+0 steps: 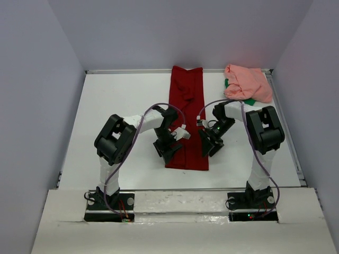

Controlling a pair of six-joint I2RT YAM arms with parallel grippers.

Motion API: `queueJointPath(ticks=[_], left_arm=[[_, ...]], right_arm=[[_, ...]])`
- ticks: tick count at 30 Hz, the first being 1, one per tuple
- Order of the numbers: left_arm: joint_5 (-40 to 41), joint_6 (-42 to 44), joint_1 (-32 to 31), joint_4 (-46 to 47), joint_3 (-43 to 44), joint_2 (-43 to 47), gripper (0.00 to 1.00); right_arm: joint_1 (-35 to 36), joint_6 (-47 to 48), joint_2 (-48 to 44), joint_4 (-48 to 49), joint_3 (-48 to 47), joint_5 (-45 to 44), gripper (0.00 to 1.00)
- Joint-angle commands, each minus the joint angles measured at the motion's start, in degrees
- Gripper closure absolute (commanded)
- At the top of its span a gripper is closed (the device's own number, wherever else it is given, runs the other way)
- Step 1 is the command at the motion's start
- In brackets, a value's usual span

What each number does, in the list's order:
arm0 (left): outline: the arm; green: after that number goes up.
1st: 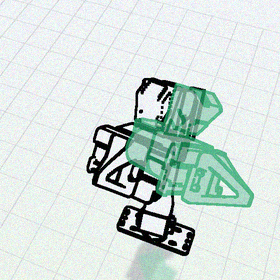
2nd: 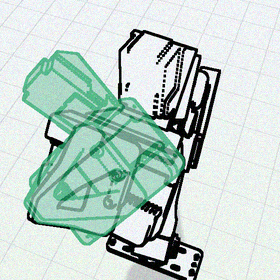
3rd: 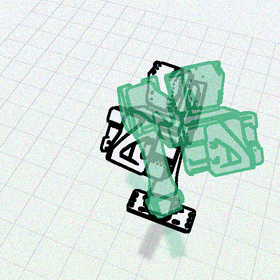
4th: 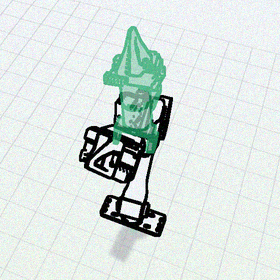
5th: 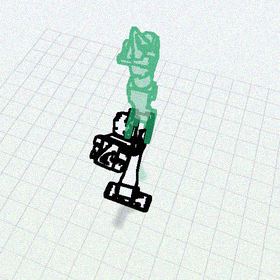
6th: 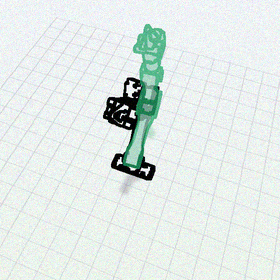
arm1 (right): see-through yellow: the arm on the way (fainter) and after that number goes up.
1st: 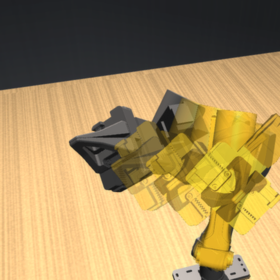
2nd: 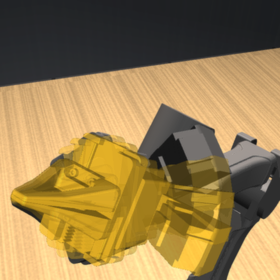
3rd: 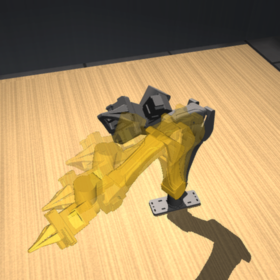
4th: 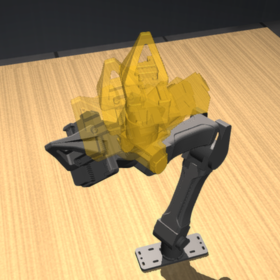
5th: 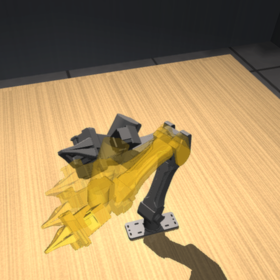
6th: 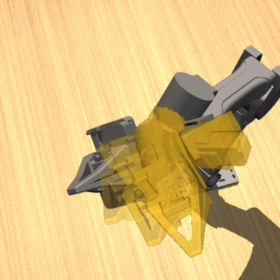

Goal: Fold and stack the t-shirts
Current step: Grab the bottom of the folded rectangular tshirt with both arms

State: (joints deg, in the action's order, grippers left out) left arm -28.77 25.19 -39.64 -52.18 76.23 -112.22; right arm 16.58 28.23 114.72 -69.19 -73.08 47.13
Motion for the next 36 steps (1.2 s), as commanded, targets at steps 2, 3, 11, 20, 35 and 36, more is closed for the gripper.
queueJointPath(ticks=[2, 3, 11, 20, 35, 36], left_arm=[[-0.1, 1.3, -1.2, -1.3, -0.6, -1.6, 0.24], [-0.3, 1.3, -1.6, -1.3, -0.6, -1.7, 0.24], [-0.1, 2.1, -3.8, -2.3, -0.2, -2.5, 0.33], [0.1, 3.6, -4.7, -5.1, 2.3, -4.7, 0.57], [-0.1, 3.9, -5.4, -7.3, 5.2, -3.7, 0.83], [0.0, 3.7, -5.4, -7.5, 5.6, -3.5, 0.87]], right_arm=[[0.3, 1.0, 0.3, -1.1, 0.0, 2.3, 0.0], [0.3, 1.0, 0.7, -1.2, -0.1, 2.4, 0.0], [0.3, 0.5, 1.3, -1.2, -1.4, 2.0, 0.0], [0.3, 0.6, 1.5, -2.5, -5.0, 1.1, 0.0], [0.3, 3.9, 1.0, -9.1, -9.1, -3.5, 0.0], [0.3, 3.5, 0.9, -9.1, -9.3, -4.3, 0.0]])
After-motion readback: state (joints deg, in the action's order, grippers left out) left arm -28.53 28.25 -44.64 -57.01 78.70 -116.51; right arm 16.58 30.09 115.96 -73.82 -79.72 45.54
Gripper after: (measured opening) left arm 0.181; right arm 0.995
